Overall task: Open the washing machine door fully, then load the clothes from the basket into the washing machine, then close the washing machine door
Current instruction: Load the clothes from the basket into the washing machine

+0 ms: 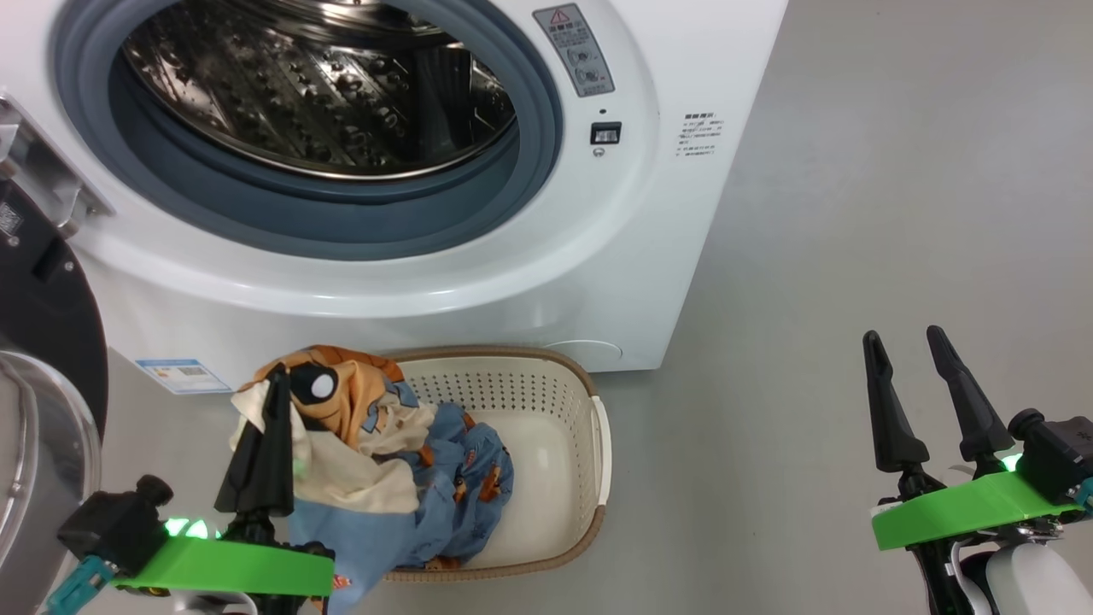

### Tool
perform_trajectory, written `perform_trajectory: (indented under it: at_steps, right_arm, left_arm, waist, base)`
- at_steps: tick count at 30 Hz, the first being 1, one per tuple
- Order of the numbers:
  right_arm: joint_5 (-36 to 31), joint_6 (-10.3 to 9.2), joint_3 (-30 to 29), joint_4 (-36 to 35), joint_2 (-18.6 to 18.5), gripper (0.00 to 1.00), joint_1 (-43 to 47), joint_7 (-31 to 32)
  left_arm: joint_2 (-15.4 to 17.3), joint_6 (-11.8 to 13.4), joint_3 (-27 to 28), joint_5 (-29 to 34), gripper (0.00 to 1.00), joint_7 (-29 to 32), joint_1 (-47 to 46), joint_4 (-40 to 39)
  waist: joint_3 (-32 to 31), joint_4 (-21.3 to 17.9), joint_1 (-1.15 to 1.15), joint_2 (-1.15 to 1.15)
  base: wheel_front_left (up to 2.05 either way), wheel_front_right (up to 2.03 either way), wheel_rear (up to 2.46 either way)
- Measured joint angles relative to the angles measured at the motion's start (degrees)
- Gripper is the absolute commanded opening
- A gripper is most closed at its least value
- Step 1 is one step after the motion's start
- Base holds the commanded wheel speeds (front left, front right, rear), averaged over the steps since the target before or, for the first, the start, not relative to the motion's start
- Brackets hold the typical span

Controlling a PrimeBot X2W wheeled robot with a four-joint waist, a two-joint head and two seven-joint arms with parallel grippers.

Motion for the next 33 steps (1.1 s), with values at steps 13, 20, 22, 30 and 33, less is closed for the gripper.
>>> perform_trajectory:
  at_steps: [13, 20, 22, 30, 33]
  right_arm:
    - [0.0, 0.00, -0.1, -0.5, 0.9, 1.00, -0.4, 0.0]
    - [-0.1, 0.00, -0.4, -1.0, 1.1, 1.00, -2.7, 0.0]
    - [-0.1, 0.00, -0.4, -1.2, 1.2, 1.00, -3.4, 0.0]
    - [-0.1, 0.00, -0.2, -1.7, 1.6, 1.00, -7.4, 0.0]
    - [-0.1, 0.00, -0.1, -1.8, 2.2, 1.00, -8.6, 0.0]
  left_arm:
    - [-0.4, 0.0, 1.0, 0.5, 0.00, 0.0, -2.7, -0.6]
    - [-0.9, 0.0, 2.9, 1.8, 0.00, 0.0, -10.0, -0.1]
    - [-1.0, 0.0, 4.2, 2.2, 0.00, 0.0, -13.3, 0.2]
    - [-1.2, 0.0, 6.7, 5.6, 0.00, 0.0, -28.7, 4.3]
    - [-1.2, 0.0, 7.5, 7.8, 0.00, -0.1, -34.3, 9.5]
  waist:
    - [3.9, -0.9, 0.00, 0.00]
    - [7.2, -1.1, 0.00, 0.00]
    - [8.3, -1.1, 0.00, 0.00]
    - [13.2, -1.4, 0.00, 0.00]
    - [14.9, -1.9, 0.00, 0.00]
  base:
    - [0.00, 0.00, 0.00]
    - [0.00, 0.00, 0.00]
    - [0.00, 0.00, 0.00]
    - [0.00, 0.00, 0.00]
    - [0.00, 0.00, 0.00]
